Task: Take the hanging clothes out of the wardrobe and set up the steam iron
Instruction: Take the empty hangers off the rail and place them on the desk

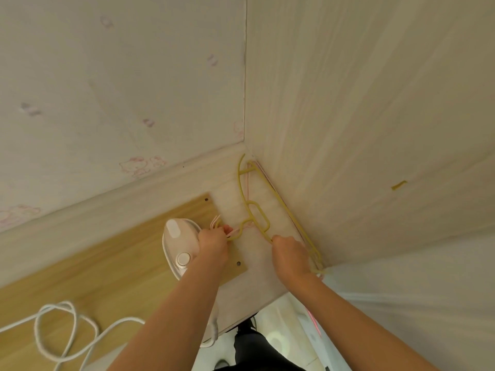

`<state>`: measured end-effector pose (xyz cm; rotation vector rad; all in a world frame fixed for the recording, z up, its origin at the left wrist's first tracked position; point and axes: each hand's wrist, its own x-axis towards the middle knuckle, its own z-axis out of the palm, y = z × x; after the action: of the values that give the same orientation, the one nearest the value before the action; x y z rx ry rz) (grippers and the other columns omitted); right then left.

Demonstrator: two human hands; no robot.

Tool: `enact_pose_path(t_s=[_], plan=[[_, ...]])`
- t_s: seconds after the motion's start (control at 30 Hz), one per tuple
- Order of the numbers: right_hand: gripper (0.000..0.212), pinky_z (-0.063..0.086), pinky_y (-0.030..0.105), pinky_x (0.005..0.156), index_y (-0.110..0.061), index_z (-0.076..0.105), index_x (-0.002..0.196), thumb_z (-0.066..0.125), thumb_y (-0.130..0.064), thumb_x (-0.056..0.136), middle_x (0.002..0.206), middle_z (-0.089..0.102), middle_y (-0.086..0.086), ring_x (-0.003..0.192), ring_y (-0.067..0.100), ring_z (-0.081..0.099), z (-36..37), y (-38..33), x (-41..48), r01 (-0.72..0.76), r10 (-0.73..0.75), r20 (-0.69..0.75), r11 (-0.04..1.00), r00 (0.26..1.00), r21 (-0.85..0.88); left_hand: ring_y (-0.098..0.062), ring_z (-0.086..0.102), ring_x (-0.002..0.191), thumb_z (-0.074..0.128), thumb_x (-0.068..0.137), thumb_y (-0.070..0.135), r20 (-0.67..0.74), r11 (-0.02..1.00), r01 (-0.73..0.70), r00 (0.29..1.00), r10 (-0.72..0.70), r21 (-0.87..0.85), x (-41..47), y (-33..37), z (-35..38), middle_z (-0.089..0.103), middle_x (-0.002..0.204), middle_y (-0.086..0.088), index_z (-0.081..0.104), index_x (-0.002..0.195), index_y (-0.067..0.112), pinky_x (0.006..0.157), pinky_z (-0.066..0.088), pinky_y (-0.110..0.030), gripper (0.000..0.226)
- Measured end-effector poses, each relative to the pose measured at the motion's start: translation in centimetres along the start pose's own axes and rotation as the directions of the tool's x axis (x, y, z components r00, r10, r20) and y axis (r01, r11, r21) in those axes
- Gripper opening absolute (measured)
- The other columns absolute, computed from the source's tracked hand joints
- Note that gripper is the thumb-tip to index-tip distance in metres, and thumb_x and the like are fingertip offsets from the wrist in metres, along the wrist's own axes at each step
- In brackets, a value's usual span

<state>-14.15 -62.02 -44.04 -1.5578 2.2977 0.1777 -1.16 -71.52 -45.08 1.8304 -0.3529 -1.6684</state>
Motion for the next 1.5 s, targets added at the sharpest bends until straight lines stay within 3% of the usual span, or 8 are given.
enact_pose_path(t_s=[0.37, 0.57, 0.67, 0.8, 1.07, 1.2, 1.37, 1.5], plan=[[0.009, 0.031, 0.031, 0.058, -0.014, 0.055, 0.096, 0.052, -0.008, 0.091, 0.098, 0.063, 0.004, 0.087, 0.028, 0.064, 1.5, 0.2, 1.1, 0.042, -0.039, -0.039, 0.997, 0.998, 0.062, -0.016, 0.039, 0.062, 0.044, 0.095, 0.006, -0.046, 0.91, -0.103, 0.99, 0.133, 0.402, 0.7, -0.5, -0.7, 0.048, 0.075, -0.006, 0.061, 0.105, -0.001, 0.053, 0.032, -0.029, 0.021], [0.008, 0.017, 0.026, 0.043, -0.012, 0.059, 0.089, 0.061, -0.006, 0.084, 0.087, 0.065, 0.005, 0.072, 0.027, 0.064, 1.7, -0.1, 0.9, 0.08, -0.073, -0.109, 0.995, 0.991, 0.064, -0.027, 0.053, 0.071, 0.045, 0.095, 0.013, -0.065, 0.826, -0.117, 0.981, 0.183, 0.551, 1.1, -0.8, -1.3, 0.057, 0.082, -0.014, 0.059, 0.111, -0.001, 0.063, 0.042, -0.035, 0.025], [0.038, -0.005, 0.016, 0.044, -0.014, 0.056, 0.055, 0.088, 0.0, 0.039, 0.048, 0.053, 0.0, 0.032, 0.019, 0.049, 1.4, -0.6, 0.6, 0.036, -0.031, -0.127, 0.998, 0.991, 0.041, -0.039, 0.059, 0.1, 0.041, 0.099, 0.018, -0.03, 0.683, -0.16, 0.966, 0.257, 0.713, 0.8, -0.8, -0.9, 0.061, 0.108, -0.023, 0.054, 0.114, -0.004, 0.083, 0.047, -0.043, 0.029], [0.048, 0.0, 0.013, 0.045, -0.014, 0.054, 0.047, 0.087, 0.006, 0.019, 0.04, 0.047, 0.0, 0.024, 0.018, 0.042, 2.1, -0.3, 0.6, 0.041, -0.03, -0.157, 0.997, 0.987, 0.064, -0.038, 0.054, 0.107, 0.042, 0.099, 0.018, 0.015, 0.544, -0.207, 0.941, 0.337, 0.813, 0.5, -1.1, -1.1, 0.055, 0.12, -0.023, 0.053, 0.116, -0.003, 0.09, 0.045, -0.043, 0.03], [0.04, 0.002, 0.015, 0.043, -0.011, 0.056, 0.057, 0.084, 0.008, 0.036, 0.049, 0.053, 0.004, 0.036, 0.022, 0.048, 2.9, -0.2, 0.7, -0.006, 0.005, -0.155, 1.0, 0.988, -0.007, -0.037, 0.046, 0.118, 0.048, 0.096, 0.012, 0.131, 0.465, -0.365, 0.878, 0.461, 0.806, -0.5, -2.9, -1.4, 0.045, 0.132, -0.02, 0.039, 0.137, 0.0, 0.098, 0.037, -0.043, 0.043], [0.013, 0.03, 0.03, 0.054, -0.014, 0.058, 0.098, 0.061, -0.009, 0.087, 0.094, 0.064, 0.003, 0.082, 0.023, 0.06, 3.2, 0.4, 0.6, 0.057, -0.06, -0.073, 0.998, 0.996, -0.034, -0.042, 0.029, 0.133, 0.038, 0.1, 0.017, 0.248, 0.282, -0.407, 0.851, 0.464, 0.869, -0.9, -3.7, -1.2, 0.028, 0.148, -0.025, 0.023, 0.144, -0.006, 0.111, 0.023, -0.047, 0.051], [0.025, 0.022, 0.025, 0.043, -0.015, 0.063, 0.093, 0.073, -0.004, 0.073, 0.079, 0.065, 0.002, 0.07, 0.02, 0.06, 3.2, 0.3, -0.4, 0.042, -0.043, -0.097, 0.999, 0.994, -0.012, -0.039, -0.006, 0.145, 0.032, 0.101, 0.017, 0.381, 0.042, -0.424, 0.848, 0.368, 0.904, -1.8, -4.7, -1.3, -0.01, 0.156, -0.026, -0.005, 0.148, -0.003, 0.118, 0.003, -0.044, 0.064], [0.053, 0.044, 0.034, 0.065, -0.01, 0.04, 0.137, 0.051, 0.0, 0.087, 0.117, 0.059, 0.008, 0.105, 0.025, 0.054, 4.0, 0.7, -1.0, 0.107, -0.103, -0.064, 0.992, 0.993, 0.062, -0.041, -0.012, 0.144, 0.031, 0.1, 0.019, 0.426, -0.056, -0.434, 0.839, 0.338, 0.899, -1.3, -5.5, -1.9, -0.017, 0.154, -0.027, -0.01, 0.148, -0.002, 0.118, -0.001, -0.045, 0.067]])
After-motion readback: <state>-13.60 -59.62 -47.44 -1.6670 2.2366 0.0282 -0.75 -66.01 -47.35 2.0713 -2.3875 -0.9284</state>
